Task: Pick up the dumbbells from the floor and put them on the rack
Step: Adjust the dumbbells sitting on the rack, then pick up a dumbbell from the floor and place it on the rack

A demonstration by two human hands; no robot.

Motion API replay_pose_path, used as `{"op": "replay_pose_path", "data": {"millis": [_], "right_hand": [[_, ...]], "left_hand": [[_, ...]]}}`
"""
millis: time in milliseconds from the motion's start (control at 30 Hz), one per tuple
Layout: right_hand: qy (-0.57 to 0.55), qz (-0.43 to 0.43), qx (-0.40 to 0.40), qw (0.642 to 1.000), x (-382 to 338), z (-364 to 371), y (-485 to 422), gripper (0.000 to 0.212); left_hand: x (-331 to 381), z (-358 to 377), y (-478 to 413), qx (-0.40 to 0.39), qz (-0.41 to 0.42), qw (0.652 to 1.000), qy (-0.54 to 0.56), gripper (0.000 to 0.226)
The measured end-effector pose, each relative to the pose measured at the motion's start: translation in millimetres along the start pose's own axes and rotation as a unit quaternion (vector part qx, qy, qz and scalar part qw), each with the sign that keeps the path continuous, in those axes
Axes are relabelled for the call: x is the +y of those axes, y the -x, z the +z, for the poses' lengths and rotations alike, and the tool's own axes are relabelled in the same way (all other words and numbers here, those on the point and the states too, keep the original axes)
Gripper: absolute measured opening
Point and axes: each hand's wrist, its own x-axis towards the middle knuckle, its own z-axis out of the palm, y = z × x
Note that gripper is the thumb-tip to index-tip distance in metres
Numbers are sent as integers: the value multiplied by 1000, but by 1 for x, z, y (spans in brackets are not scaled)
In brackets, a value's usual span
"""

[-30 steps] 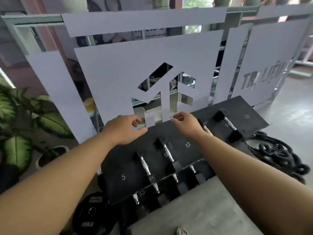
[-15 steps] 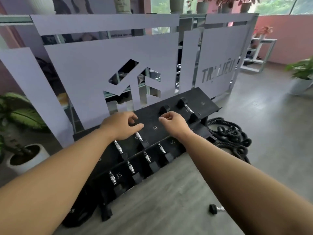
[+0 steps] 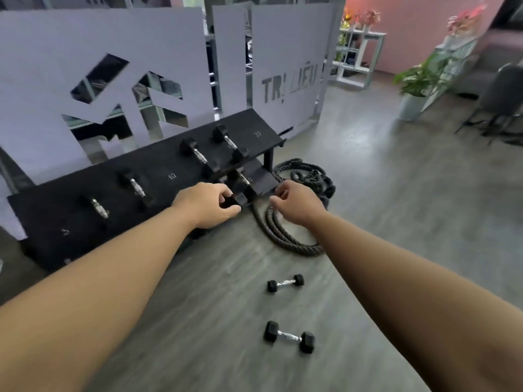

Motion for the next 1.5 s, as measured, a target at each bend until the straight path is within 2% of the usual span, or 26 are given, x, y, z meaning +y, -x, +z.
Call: {"op": "replay_pose_path", "data": {"millis": [133,300,400,567,1000,1167,1500], "right_hand": [[49,36,0,998,65,-38,17,40],[59,94,1,994,133,-59,33,38],[76,126,-14,989,167,-49,44,37],[120,167,-42,978,207,-9,48,46],[166,271,-139,938,319,145,-24,55],[163,267,-195,930,393,247,-41,56],[131,315,-271,900,555,440,-30,56]], "left_hand": [[47,20,-4,-29,17,999,-25,62],[73,52,-15,-64,18,996,-51,58],[79,82,-24,-88,21,995,-52,57],[75,145,-48,-141,38,988,-54,57],[20,334,-164,-277,65,954,-96,65],[-5,457,-178,-324,59,940,-91,65],[-42,707,-175,-362,-17,931,-27,65]]}}
